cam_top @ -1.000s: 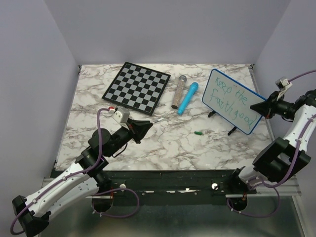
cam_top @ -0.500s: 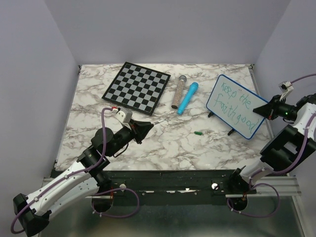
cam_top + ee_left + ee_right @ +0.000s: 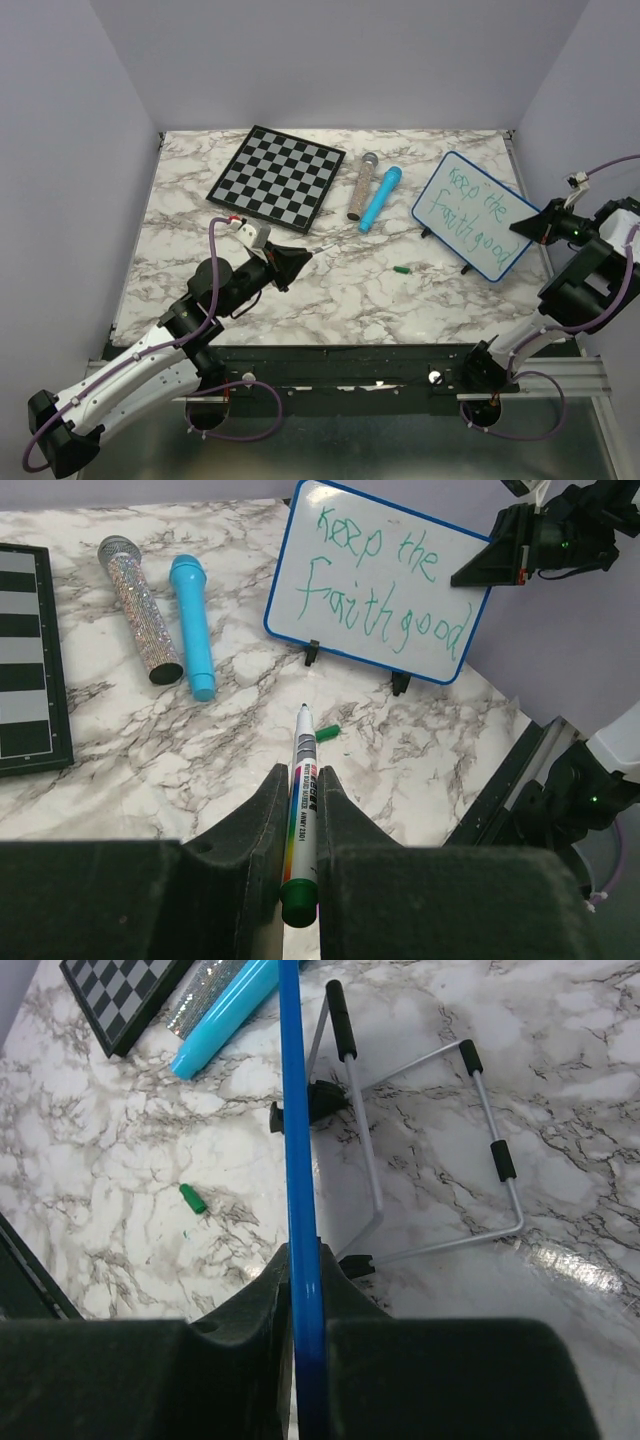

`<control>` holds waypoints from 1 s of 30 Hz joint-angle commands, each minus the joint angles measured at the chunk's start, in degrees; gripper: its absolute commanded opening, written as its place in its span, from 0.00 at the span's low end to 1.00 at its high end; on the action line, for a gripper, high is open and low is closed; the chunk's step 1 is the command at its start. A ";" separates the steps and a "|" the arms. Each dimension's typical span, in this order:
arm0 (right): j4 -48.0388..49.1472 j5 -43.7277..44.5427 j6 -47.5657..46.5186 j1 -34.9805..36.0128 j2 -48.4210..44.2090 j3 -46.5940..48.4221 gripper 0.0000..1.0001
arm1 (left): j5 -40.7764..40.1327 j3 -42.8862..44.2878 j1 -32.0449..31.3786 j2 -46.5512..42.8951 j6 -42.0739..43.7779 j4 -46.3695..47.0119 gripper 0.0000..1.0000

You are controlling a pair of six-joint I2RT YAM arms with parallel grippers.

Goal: Write a sentence on the whiteboard
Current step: Put down the whiteboard on the whiteboard stand.

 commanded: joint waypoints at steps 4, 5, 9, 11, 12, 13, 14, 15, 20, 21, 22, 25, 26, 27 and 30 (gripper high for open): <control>2.46 0.46 -2.44 -1.13 4.77 -0.87 0.24 | 1.36 -0.84 0.34 0.32 -1.08 0.63 0.00; 2.54 0.46 -2.62 -1.13 5.56 -0.87 0.24 | 1.53 -0.84 0.34 0.59 -1.08 0.72 0.00; 3.69 0.99 -2.71 -1.31 7.06 -1.23 0.29 | 1.88 -0.84 0.42 1.38 -1.44 1.25 0.00; 4.13 1.52 -2.88 -1.31 7.24 -1.58 0.31 | 1.80 -0.76 0.42 1.56 -1.44 1.16 0.00; 4.21 1.69 -2.97 -1.31 6.98 -1.75 0.32 | 1.80 -0.76 0.34 1.56 -1.35 1.25 0.00; 4.65 2.13 -2.97 -1.31 6.71 -2.19 0.35 | 1.71 -0.76 0.34 1.56 -1.44 1.16 0.00; 4.92 2.31 -2.97 -1.31 6.36 -2.37 0.37 | 1.80 -0.84 0.34 1.73 -1.44 1.34 0.00; 5.01 2.48 -2.88 -1.31 5.92 -2.54 0.39 | 1.80 -0.84 0.42 1.82 -1.44 1.51 0.00; 6.06 3.54 -2.53 -1.31 4.17 -3.59 0.53 | 2.24 -0.84 0.42 2.52 -1.70 2.13 0.00; 6.50 3.97 -1.84 -1.31 3.73 -3.86 0.54 | 2.24 -0.84 0.34 2.44 -1.70 2.13 0.00; 7.98 4.85 -1.31 -1.31 2.85 -4.30 0.55 | 2.24 -0.84 0.42 2.35 -1.79 2.13 0.00; 10.79 6.78 0.45 -1.31 1.26 -5.79 0.57 | 2.24 -0.84 0.42 2.09 -1.70 2.04 0.00; 11.07 7.23 0.63 -1.31 0.48 -5.97 0.58 | 2.24 -0.84 0.34 1.91 -1.53 2.04 0.00; 11.42 7.66 0.72 -1.31 0.12 -6.32 0.59 | 2.24 -0.84 0.34 1.91 -1.52 2.04 0.00; 12.30 9.16 0.72 -1.31 -1.63 -6.85 0.62 | 2.41 -0.93 0.42 1.91 -1.52 2.22 0.00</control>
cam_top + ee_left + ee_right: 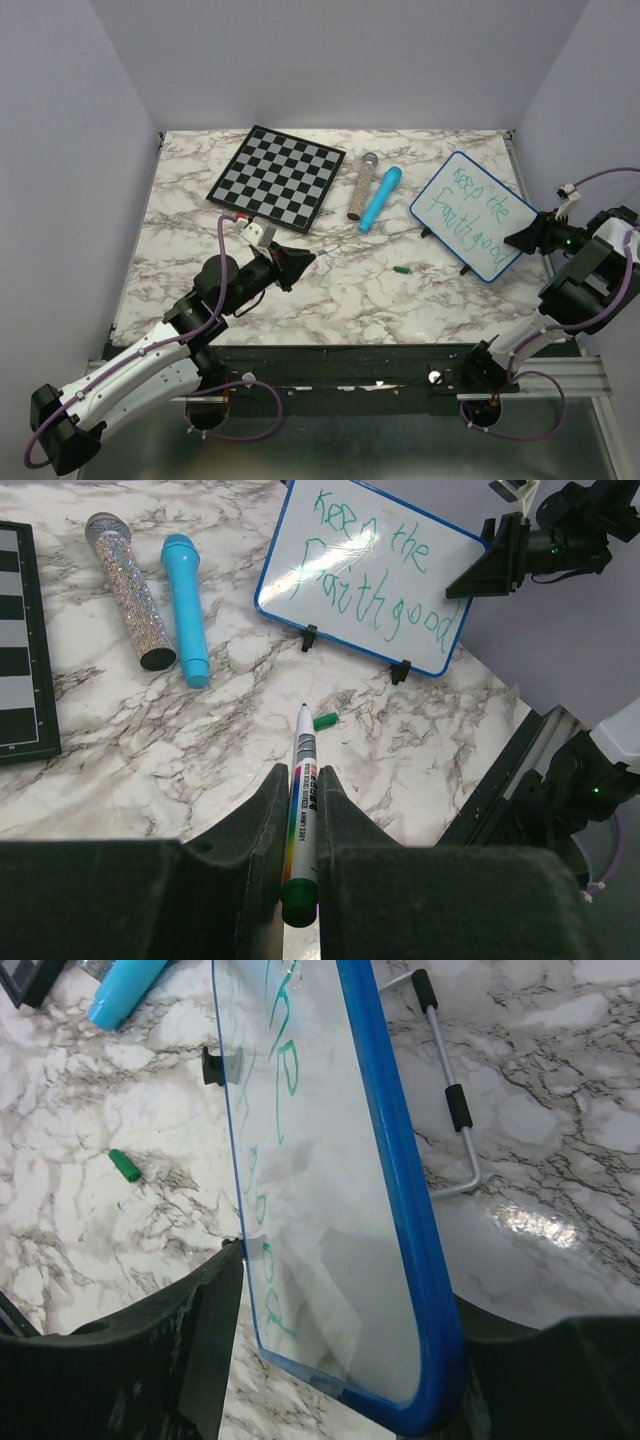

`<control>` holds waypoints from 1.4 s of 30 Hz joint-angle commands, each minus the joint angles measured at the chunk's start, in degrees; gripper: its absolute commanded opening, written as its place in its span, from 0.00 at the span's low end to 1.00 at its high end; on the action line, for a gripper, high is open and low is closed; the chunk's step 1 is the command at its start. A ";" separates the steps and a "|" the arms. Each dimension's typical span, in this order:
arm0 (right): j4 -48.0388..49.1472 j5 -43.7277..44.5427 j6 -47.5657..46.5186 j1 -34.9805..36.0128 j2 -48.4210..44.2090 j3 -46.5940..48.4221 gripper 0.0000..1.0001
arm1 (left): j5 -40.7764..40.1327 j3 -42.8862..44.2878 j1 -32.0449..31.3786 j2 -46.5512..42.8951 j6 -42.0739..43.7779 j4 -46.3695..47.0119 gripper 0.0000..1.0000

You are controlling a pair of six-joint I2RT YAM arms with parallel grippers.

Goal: Write a sentence on the whiteboard
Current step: Put down the whiteboard on the whiteboard stand.

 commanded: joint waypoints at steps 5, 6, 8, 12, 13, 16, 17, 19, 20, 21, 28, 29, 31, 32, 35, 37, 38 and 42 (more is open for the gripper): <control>8.67 7.49 3.20 -0.67 -7.23 -3.21 0.66 | 1.58 -0.65 0.36 -0.54 -0.26 1.69 0.00; 9.72 8.37 4.16 -0.59 -8.45 -3.56 0.67 | 1.67 -0.56 0.36 -0.54 -0.26 1.69 0.00; 12.01 10.40 4.78 -0.59 -9.60 -4.61 0.68 | 1.76 -0.56 0.36 -0.45 -0.26 1.78 0.00; 14.39 13.04 6.80 -0.59 -11.10 -5.32 0.70 | 1.93 -0.65 0.36 -0.28 -0.17 1.96 0.00; 14.83 13.74 7.07 -0.59 -11.10 -5.24 0.70 | 2.11 -0.56 0.45 -0.19 -0.17 2.13 0.00; 15.79 15.23 8.12 -0.59 -11.01 -5.41 0.72 | 2.20 -0.56 0.53 -0.36 -0.26 2.13 0.00; 16.14 15.59 8.30 -0.59 -11.27 -5.67 0.72 | 2.20 -0.56 0.45 -0.36 -0.26 2.13 0.00; 17.28 16.64 8.74 -0.59 -11.89 -6.63 0.72 | 2.11 -0.73 0.45 -0.63 -0.26 1.96 0.00; 17.46 16.82 8.74 -0.59 -12.33 -6.90 0.72 | 2.11 -0.82 0.45 -0.80 -0.26 1.96 0.00; 17.55 16.91 8.57 -0.59 -13.03 -7.25 0.72 | 2.11 -1.00 0.45 -0.89 -0.26 1.96 0.00; 17.64 18.75 8.48 -0.59 -19.96 -9.01 0.74 | 2.11 -1.26 0.45 -1.07 -0.26 2.05 0.00; 17.56 18.75 8.48 -0.59 -20.93 -9.10 0.75 | 2.02 -1.44 0.45 -1.07 -0.26 2.05 0.00; 16.68 18.67 8.48 -0.59 -23.13 -9.02 0.75 | 2.20 -1.70 0.45 -1.24 -0.34 2.40 0.00; 16.15 18.67 8.22 -0.59 -23.66 -8.84 0.76 | 2.37 -1.70 0.45 -1.16 -0.34 2.48 0.00; 14.74 19.37 7.43 -0.59 -25.51 -8.40 0.77 | 2.46 -2.05 0.53 -1.42 -0.61 2.75 0.00; 14.13 20.50 6.63 -0.59 -26.39 -8.57 0.77 | 2.37 -2.23 0.53 -1.86 -0.61 2.84 0.00; 13.95 20.69 6.37 -0.59 -27.79 -8.66 0.77 | 2.29 -2.23 0.62 -2.12 -0.61 2.84 0.00; 13.60 21.30 5.58 -0.59 -32.70 -9.37 0.77 | 2.37 -2.76 0.53 -2.74 -0.70 2.66 0.00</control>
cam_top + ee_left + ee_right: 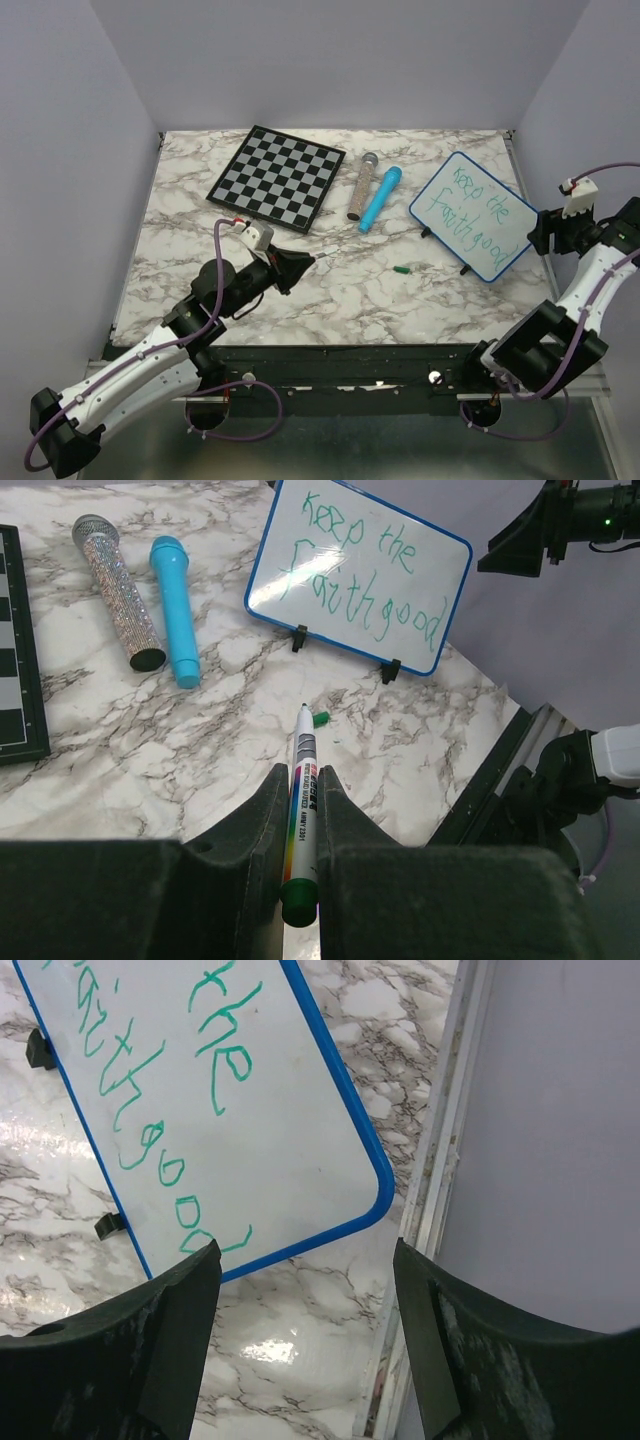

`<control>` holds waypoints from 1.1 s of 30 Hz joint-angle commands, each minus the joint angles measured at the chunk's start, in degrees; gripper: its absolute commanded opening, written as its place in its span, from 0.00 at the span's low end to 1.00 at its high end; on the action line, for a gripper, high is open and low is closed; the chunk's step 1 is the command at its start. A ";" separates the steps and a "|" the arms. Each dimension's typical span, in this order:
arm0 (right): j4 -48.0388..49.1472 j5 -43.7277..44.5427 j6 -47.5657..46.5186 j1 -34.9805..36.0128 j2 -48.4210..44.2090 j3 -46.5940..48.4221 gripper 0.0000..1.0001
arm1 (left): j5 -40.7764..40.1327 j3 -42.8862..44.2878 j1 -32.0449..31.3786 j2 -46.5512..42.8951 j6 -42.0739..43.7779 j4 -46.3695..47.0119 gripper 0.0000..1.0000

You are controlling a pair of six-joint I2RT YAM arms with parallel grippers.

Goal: Write a sentence on the whiteboard
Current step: Put down the whiteboard on the whiteboard stand, then pick up the pen cap from the center of the board.

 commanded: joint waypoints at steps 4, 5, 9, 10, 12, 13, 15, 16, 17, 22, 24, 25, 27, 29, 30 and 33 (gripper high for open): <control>-7.23 0.10 -3.96 0.00 -9.00 1.37 0.77 | 1.15 -1.05 0.23 -1.10 -0.43 1.55 0.00; -8.56 -0.87 -4.92 1.22 -9.70 2.16 0.77 | 1.24 -1.14 0.23 -1.10 -0.52 1.72 0.00; -16.65 -6.84 -11.94 9.30 -11.47 1.47 0.77 | 1.50 -2.45 0.23 -1.10 -1.66 3.30 0.00; -19.01 -8.33 -13.01 12.02 -10.77 0.77 0.77 | 1.50 -2.81 0.23 -1.10 -2.53 4.09 0.00; -21.22 -12.81 -18.78 21.42 -9.10 -2.12 0.78 | 1.50 -3.68 0.32 -1.27 -3.33 4.80 0.00; -22.36 -13.96 -21.08 24.67 -8.05 -3.10 0.77 | 1.41 -3.95 0.32 -1.36 -3.94 5.06 0.00; -21.33 -13.28 -22.77 35.04 -3.75 -4.95 0.77 | 0.89 -5.00 0.49 -2.23 -4.65 5.15 0.00; -17.93 -11.79 -21.82 38.38 -2.34 -6.43 0.76 | 0.63 -5.36 0.40 -2.59 -4.91 5.06 0.00; -15.63 -8.21 -20.68 44.24 0.55 -7.32 0.74 | 0.36 -5.79 0.49 -2.85 -5.61 5.06 0.00; -3.67 0.00 -17.07 52.74 8.65 -8.82 0.69 | -0.87 -7.99 0.67 -4.53 -7.02 4.62 0.00; -3.30 1.32 -15.58 53.53 13.46 -5.58 0.63 | -1.22 -8.43 0.76 -4.26 -7.20 4.62 0.00; -2.69 1.76 -14.87 53.71 14.63 -4.61 0.61 | -1.48 -8.44 0.93 -4.26 -7.20 4.62 0.00; -1.64 3.78 -13.38 54.49 16.82 -2.94 0.57 | -1.66 -8.70 1.11 -3.74 -7.29 4.80 0.00; -0.76 5.27 -12.06 55.81 19.20 -2.23 0.55 | -1.49 -8.79 1.28 -3.30 -7.11 5.24 0.00; -0.32 5.89 -11.44 56.34 19.73 -2.05 0.54 | -1.49 -8.96 1.28 -2.77 -7.11 5.41 0.00; 0.82 8.52 -9.77 58.27 21.84 -2.05 0.53 | -1.14 -9.66 1.55 -1.46 -7.55 6.90 0.00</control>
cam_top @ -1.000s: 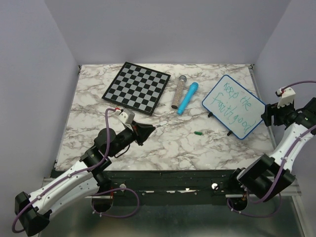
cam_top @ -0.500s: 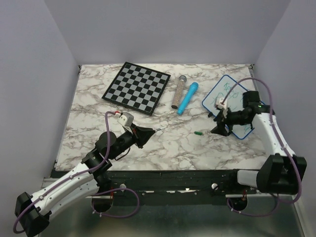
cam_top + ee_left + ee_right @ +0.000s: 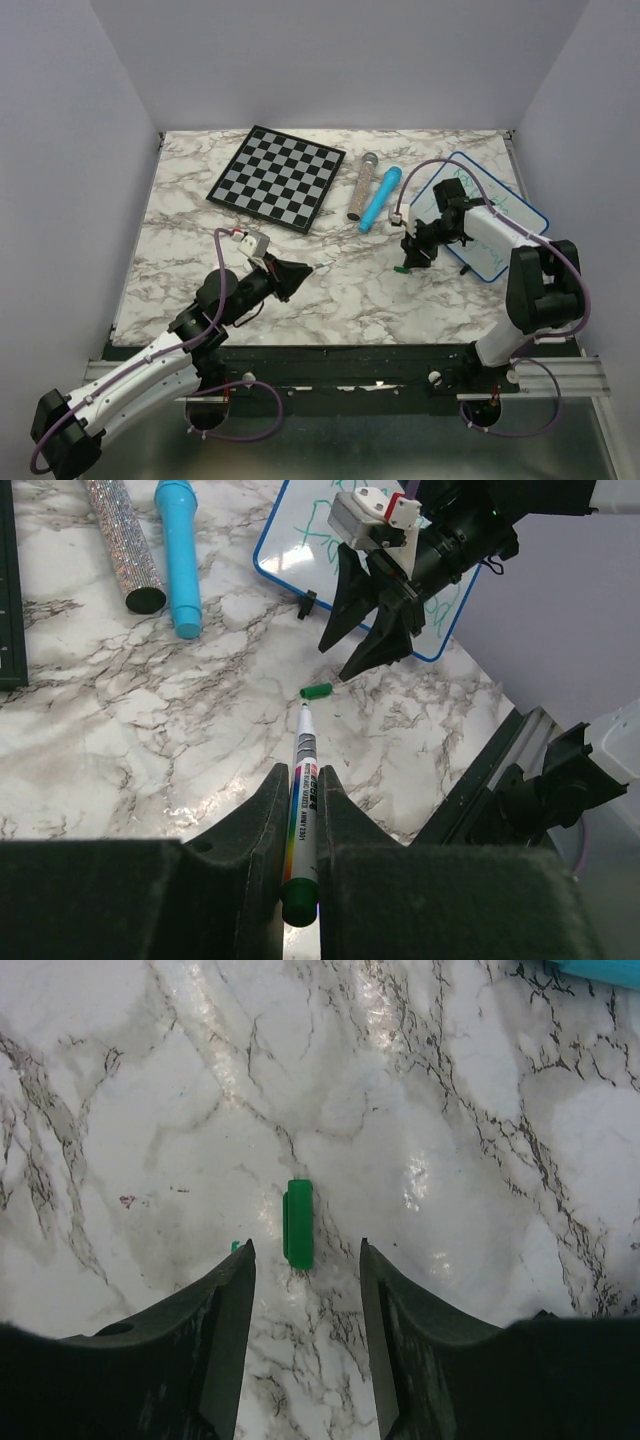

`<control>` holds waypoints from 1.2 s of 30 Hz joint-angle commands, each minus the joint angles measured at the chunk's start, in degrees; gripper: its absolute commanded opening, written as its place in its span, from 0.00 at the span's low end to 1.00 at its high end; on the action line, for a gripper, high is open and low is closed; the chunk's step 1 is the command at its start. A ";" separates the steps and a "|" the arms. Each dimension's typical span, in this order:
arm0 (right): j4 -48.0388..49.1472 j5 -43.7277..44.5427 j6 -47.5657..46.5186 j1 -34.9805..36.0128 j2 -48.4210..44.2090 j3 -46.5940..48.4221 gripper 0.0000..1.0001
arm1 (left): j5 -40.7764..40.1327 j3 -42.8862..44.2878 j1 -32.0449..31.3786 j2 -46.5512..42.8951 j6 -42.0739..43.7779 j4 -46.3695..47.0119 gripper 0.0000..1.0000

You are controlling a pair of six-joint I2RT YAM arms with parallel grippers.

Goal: Write a sentence on the whiteboard
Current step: Pick up the pen cap from the center of the board.

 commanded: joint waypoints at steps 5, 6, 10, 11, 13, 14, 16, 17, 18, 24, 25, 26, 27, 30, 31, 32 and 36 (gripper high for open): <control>4.90 9.55 5.00 3.92 5.27 1.09 0.50 | -0.65 -3.09 0.98 3.23 -2.05 6.97 0.00; 4.82 9.91 5.00 4.10 5.88 1.09 0.50 | -0.57 -3.62 1.07 3.85 -2.14 7.41 0.00; 5.60 11.14 5.00 4.80 6.33 0.04 0.49 | -0.57 -4.94 1.51 4.82 -2.75 10.04 0.00; 5.61 11.58 4.82 5.15 6.33 -0.31 0.47 | -0.48 -5.12 1.51 4.99 -2.84 10.31 0.00; 6.13 12.10 5.09 5.51 6.06 -0.57 0.45 | -0.48 -5.56 1.59 5.70 -3.02 11.36 0.00; 6.31 12.98 5.09 6.12 6.06 -0.92 0.43 | -0.30 -5.82 1.68 5.87 -3.02 11.89 0.00; 6.57 14.21 5.17 7.08 5.63 -1.28 0.42 | 0.05 -6.44 1.77 7.10 -3.72 13.99 0.00; 6.57 14.91 5.00 8.13 5.45 -1.54 0.41 | 0.22 -6.61 1.77 7.54 -3.90 14.53 0.00; 6.57 15.18 5.00 8.58 5.10 -2.24 0.41 | 0.31 -6.87 1.86 8.59 -4.07 15.14 0.00; 4.99 17.11 4.21 11.04 5.18 -2.42 0.38 | 1.36 -9.33 2.21 13.07 -7.67 23.75 0.00; 4.21 17.64 3.51 11.31 5.36 -2.07 0.36 | 1.54 -10.12 2.21 14.91 -8.29 26.72 0.00; 3.59 18.08 3.24 11.83 5.62 -1.63 0.30 | 1.80 -10.48 2.21 16.06 -9.42 28.32 0.00; 3.06 18.61 2.98 12.10 6.23 -1.37 0.27 | 2.15 -11.09 2.30 17.11 -9.96 29.72 0.00; 1.48 19.22 2.10 12.71 6.68 -0.66 0.13 | 2.95 -11.80 2.39 21.60 -11.89 35.52 0.00; 0.78 19.23 1.49 12.98 6.59 -0.75 0.12 | 3.47 -11.80 2.39 24.22 -12.33 38.24 0.00; 0.68 19.05 1.40 12.98 6.50 -0.92 0.09 | 3.91 -11.80 2.47 25.72 -12.68 39.92 0.00; 1.73 14.68 0.95 13.07 4.49 -2.50 0.01 | 5.58 -10.92 2.65 34.68 -13.56 47.56 0.00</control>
